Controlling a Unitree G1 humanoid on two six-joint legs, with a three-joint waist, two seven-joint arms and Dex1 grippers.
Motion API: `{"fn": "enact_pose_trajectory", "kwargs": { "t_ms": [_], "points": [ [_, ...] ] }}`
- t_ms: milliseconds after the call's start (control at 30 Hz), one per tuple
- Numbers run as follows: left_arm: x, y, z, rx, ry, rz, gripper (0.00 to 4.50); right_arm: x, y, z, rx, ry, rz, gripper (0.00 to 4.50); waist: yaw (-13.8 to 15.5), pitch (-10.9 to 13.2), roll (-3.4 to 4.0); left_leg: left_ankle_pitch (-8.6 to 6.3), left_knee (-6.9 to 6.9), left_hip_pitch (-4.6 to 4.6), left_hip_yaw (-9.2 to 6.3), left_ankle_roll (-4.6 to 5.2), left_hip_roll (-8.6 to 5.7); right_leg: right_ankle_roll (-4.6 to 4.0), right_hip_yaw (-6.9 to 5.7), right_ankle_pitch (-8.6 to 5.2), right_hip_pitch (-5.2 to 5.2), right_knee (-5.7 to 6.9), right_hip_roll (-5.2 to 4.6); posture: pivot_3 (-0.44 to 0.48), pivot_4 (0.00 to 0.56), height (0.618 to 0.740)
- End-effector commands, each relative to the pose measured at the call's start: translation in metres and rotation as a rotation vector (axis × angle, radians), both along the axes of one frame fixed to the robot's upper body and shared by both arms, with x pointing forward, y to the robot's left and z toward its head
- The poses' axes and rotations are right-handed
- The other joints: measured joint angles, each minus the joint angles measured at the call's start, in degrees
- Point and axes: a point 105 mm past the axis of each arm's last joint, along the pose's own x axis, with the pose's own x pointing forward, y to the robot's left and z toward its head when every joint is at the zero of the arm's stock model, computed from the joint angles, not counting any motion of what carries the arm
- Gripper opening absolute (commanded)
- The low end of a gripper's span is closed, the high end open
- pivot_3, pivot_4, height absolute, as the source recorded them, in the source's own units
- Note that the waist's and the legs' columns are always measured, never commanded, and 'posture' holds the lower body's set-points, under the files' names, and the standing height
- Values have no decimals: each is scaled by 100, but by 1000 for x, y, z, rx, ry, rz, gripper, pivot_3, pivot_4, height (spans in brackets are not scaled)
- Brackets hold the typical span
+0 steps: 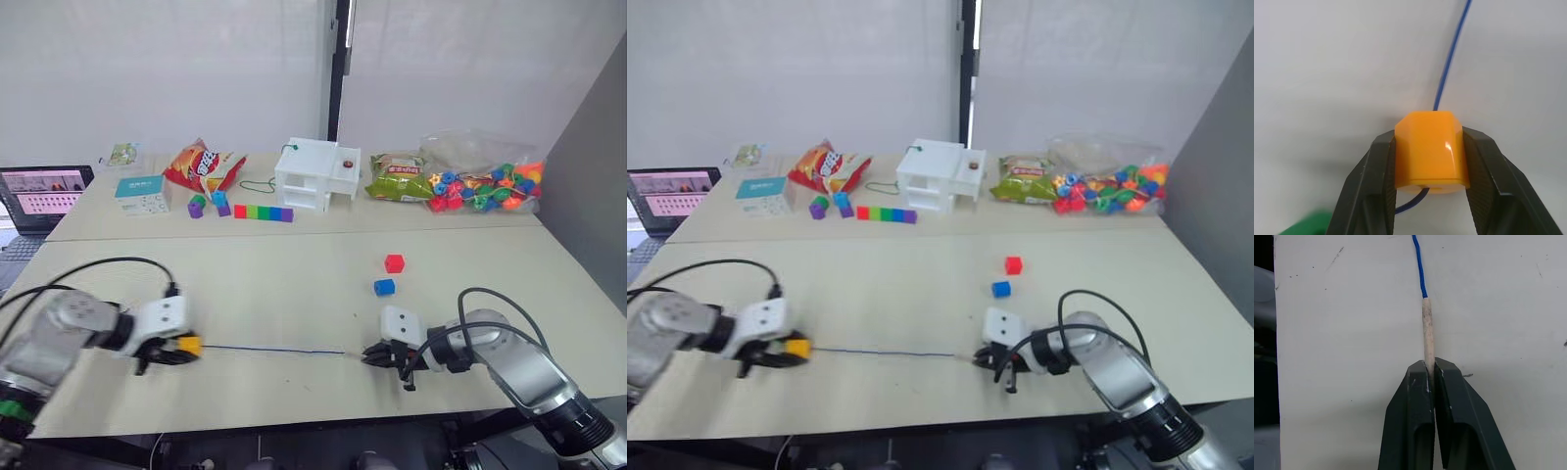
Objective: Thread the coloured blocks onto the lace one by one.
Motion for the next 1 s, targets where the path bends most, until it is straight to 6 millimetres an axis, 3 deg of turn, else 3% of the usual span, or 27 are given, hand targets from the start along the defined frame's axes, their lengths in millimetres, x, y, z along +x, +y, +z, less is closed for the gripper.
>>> {"fn": "enact_pose_trajectory", "kwargs": {
  "t_ms": [33, 100, 233, 367, 433, 533, 667, 800, 1000],
  "points": [
    [-6, 24, -12, 67, 32, 68, 2367, 4, 1, 8, 1, -29, 18, 0, 14, 0, -1, 0, 1, -1, 3, 0, 2, 0, 0, 0, 0, 0, 1, 0, 150, 740],
    [-5, 16, -7, 17, 27, 68, 3001, 4, 1, 8, -3, -27, 25, 0, 16, 0, -1, 0, 2, -2, 9, 0, 3, 0, 0, 0, 0, 0, 0, 0, 150, 740],
    [3, -24, 21, -153, -36, 25, 4288, 5, 1, 8, -10, -23, 38, 0, 20, 1, -2, 0, 4, -15, 12, 0, 4, 1, 0, 0, -10, 5, 2, 0, 150, 740],
    [3, -43, 38, -217, -58, 2, 4288, 6, 2, 9, -13, -25, 43, 0, 40, 11, -23, 0, 20, -44, 6, -1, 3, 10, -3, 3, -24, 5, 1, 0, 150, 740],
    [1, -69, 50, -306, -51, -47, 4288, 6, 6, 10, -9, -25, 51, 0, 42, 12, -24, 0, 20, -44, 6, -1, 2, 10, -3, 3, -24, 3, 0, 0, 150, 740],
    [-7, -100, 53, -360, -26, -120, 4288, 6, 10, 11, -8, -26, 60, 0, 80, 13, -26, 0, 24, -45, 2, -1, -1, 14, -4, 6, -19, 0, -1, 0, 150, 740],
    [-19, -148, 34, -408, 11, -200, 4288, 5, 16, 12, -8, -23, 69, 0, 90, 12, -25, 0, 23, -44, 2, -1, -11, 18, 1, 8, -17, -3, -2, 0, 150, 740],
    [-8, -194, 13, -456, 5, -201, 4288, 5, 19, 11, -20, -21, 72, 0, 140, 13, -27, 1, 32, -47, 0, 0, -16, 20, 0, 9, -14, -3, 0, 0, 150, 740],
    [3, -218, -9, -445, 13, -216, 4288, 4, 21, 12, -25, -21, 73, 0, 139, 13, -27, 1, 39, -44, -5, 0, -21, 23, 3, 12, -11, -5, 3, 0, 150, 740]
  ]
}}
